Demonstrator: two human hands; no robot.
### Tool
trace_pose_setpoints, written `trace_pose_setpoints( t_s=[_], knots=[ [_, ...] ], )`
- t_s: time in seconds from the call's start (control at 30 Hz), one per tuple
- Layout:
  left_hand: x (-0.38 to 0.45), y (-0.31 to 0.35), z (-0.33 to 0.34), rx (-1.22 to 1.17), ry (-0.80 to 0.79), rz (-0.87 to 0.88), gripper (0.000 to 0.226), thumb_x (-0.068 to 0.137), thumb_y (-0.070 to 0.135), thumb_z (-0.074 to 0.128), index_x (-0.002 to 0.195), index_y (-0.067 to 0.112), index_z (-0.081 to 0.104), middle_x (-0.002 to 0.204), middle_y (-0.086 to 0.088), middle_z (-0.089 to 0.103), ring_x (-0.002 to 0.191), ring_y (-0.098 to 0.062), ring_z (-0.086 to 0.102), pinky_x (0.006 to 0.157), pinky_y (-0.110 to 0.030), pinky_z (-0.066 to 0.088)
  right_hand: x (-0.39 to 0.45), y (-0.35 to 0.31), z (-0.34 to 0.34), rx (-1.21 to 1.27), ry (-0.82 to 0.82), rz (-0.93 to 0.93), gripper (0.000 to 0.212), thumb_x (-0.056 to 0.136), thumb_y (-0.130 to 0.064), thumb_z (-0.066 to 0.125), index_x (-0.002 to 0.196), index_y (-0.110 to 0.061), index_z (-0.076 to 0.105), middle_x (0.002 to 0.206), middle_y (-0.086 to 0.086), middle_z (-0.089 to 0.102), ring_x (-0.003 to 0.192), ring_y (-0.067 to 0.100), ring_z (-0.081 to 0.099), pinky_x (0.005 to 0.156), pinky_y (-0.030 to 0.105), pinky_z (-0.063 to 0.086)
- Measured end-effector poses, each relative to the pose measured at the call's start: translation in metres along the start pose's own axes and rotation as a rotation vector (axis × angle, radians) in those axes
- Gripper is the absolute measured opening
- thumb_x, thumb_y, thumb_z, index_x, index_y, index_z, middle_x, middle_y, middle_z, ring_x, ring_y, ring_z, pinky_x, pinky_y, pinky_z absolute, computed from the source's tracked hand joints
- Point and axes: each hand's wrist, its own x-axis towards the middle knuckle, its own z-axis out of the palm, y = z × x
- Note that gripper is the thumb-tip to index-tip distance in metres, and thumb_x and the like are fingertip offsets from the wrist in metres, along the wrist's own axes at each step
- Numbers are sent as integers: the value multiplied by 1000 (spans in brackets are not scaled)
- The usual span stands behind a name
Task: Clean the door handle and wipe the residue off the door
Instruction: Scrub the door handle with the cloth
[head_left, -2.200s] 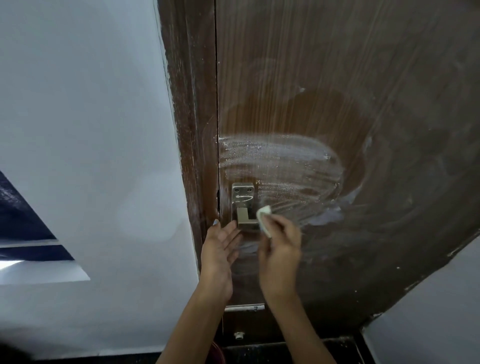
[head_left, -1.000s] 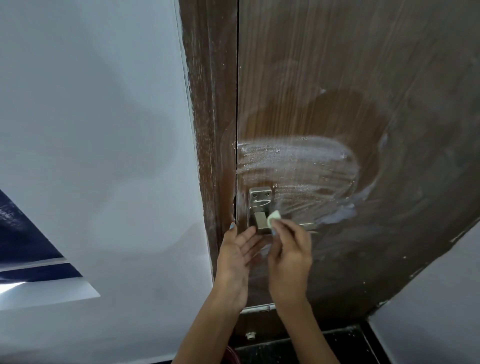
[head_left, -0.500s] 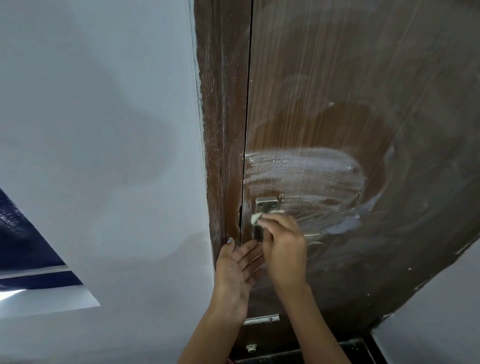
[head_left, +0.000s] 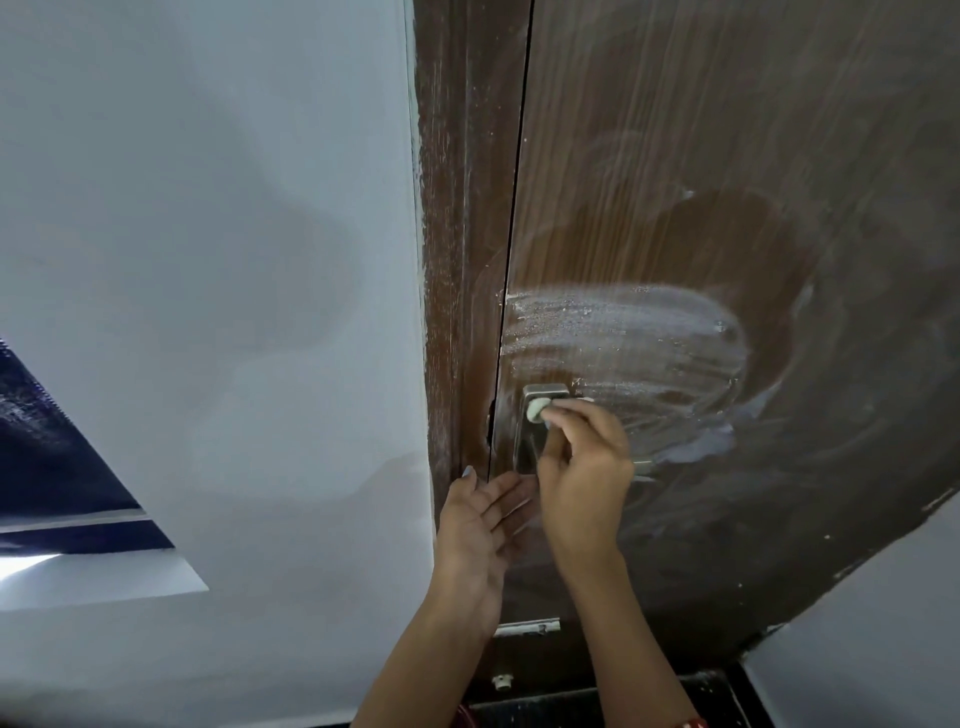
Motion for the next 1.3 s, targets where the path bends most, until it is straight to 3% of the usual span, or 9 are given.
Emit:
trace_pose_setpoints(
  t_s=[0.17, 0.3, 0.43, 0.63, 0.77, 0.93, 1.07, 1.17, 1.3],
  knots=[
    [2, 0, 3, -10, -22, -22, 51, 98, 45, 31, 105, 9, 67, 106, -13, 72, 97, -26, 64, 79, -35, 47, -8, 2, 0, -19, -187, -112, 21, 70, 13, 67, 84, -2, 73, 89, 7, 67, 85, 18, 61, 79, 17, 48],
    [3, -3, 4, 3, -41, -10, 51, 98, 45, 31, 106, 11, 68, 98, -8, 75, 94, -23, 65, 76, -33, 47, 2, 1, 0, 43, -3, -8, 21, 74, 10, 67, 90, -3, 71, 93, 7, 65, 88, 15, 58, 81, 11, 45],
    [4, -3, 5, 3, -44, -11, 51, 98, 45, 31, 107, 10, 67, 101, -10, 74, 96, -25, 65, 75, -34, 48, 3, -5, 7, 14, -58, -147, 25, 77, 6, 63, 99, -3, 71, 99, 9, 63, 92, 18, 51, 83, 13, 39],
    [4, -2, 4, 9, -53, -1, 50, 98, 46, 31, 106, 12, 68, 99, -8, 75, 98, -25, 65, 81, -36, 47, 12, -3, 3, -16, 4, -24, 23, 77, 5, 65, 97, -5, 70, 95, 10, 59, 90, 11, 45, 79, 2, 34],
    [3, -4, 5, 15, -67, -5, 50, 98, 46, 30, 105, 13, 67, 97, -6, 75, 99, -25, 65, 80, -35, 47, 15, -6, 4, -72, -84, -118, 21, 76, 3, 65, 95, -4, 72, 94, 11, 60, 87, 21, 50, 74, 16, 41],
    [4, -3, 5, 23, -74, 6, 50, 98, 46, 30, 108, 14, 67, 97, -5, 75, 98, -24, 66, 86, -37, 47, 17, 0, -1, -46, 22, -15, 27, 76, 8, 64, 97, -6, 71, 95, 11, 58, 88, 15, 47, 78, 2, 34],
    [3, -2, 5, 5, -61, -10, 51, 98, 45, 31, 104, 10, 68, 91, -7, 75, 91, -24, 65, 75, -35, 47, 7, -5, 5, -27, -38, -93, 28, 78, 6, 63, 103, -6, 69, 100, 11, 59, 93, 19, 51, 77, 18, 45],
    [2, -1, 3, 6, -60, -10, 49, 98, 45, 31, 106, 13, 67, 94, -5, 76, 95, -24, 66, 79, -35, 47, 7, 2, 2, 64, 31, 14, 27, 79, 6, 64, 104, -3, 68, 102, 12, 58, 90, 19, 58, 72, 29, 56],
    [1, 2, 1, -32, 17, 14, 45, 99, 42, 32, 102, 13, 67, 93, -5, 76, 94, -23, 66, 76, -35, 48, 0, -4, 10, 47, -14, -54, 29, 79, 6, 64, 107, -2, 67, 104, 13, 59, 95, 20, 58, 81, 29, 53]
  ],
)
